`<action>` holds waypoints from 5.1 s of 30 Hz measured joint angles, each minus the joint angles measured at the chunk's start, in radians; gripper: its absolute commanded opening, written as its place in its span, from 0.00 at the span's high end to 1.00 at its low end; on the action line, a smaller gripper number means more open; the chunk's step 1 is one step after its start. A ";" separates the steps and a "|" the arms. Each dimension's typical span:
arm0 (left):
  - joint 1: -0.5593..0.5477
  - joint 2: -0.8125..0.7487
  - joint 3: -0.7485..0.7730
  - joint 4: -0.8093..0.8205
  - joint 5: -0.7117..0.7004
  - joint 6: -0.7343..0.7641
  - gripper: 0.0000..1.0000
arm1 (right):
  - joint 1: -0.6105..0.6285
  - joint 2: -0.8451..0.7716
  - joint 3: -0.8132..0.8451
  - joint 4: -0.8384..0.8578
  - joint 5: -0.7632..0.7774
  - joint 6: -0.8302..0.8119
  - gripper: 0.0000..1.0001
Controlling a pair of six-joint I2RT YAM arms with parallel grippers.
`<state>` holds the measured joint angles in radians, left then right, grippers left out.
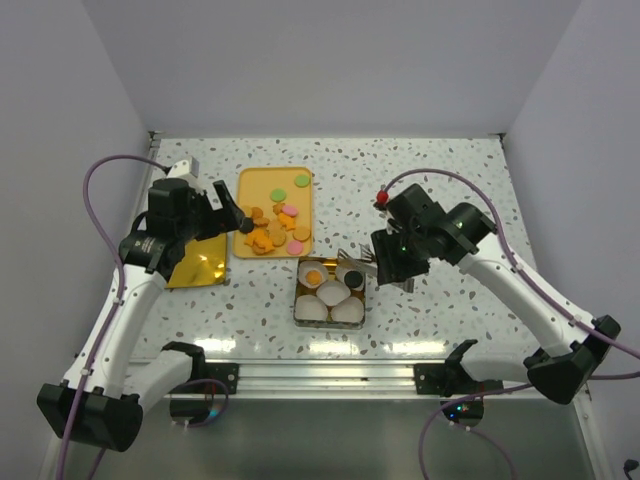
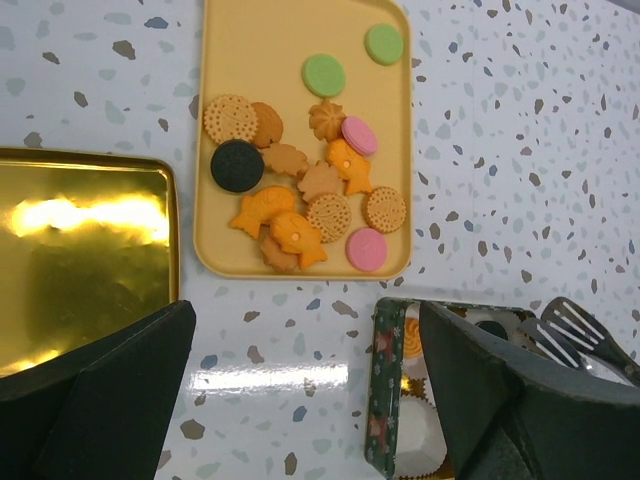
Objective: Pack the cookies
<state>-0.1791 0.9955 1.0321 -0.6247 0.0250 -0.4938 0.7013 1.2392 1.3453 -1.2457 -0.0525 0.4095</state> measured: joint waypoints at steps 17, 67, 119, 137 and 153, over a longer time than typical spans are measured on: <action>0.000 -0.015 0.000 -0.049 -0.041 0.008 0.00 | 0.000 0.420 0.467 0.024 0.008 -0.066 0.51; 0.000 -0.048 0.025 -0.118 -0.134 0.044 0.00 | 0.000 1.021 1.001 0.044 -0.045 -0.034 0.57; 0.000 0.039 0.049 -0.043 -0.101 0.039 0.00 | -0.003 -0.093 -0.046 0.035 -0.194 -0.096 0.59; 0.000 -0.005 0.032 -0.051 -0.108 0.032 0.00 | 0.007 -0.008 -0.126 0.066 -0.201 -0.096 0.56; 0.000 -0.002 0.032 -0.050 -0.111 0.025 0.00 | 0.010 0.037 -0.045 0.076 -0.192 -0.097 0.49</action>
<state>-0.1791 0.9932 1.0637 -0.6743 -0.0860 -0.4690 0.7116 1.2762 1.3003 -1.1694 -0.2443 0.3122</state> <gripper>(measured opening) 0.997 0.507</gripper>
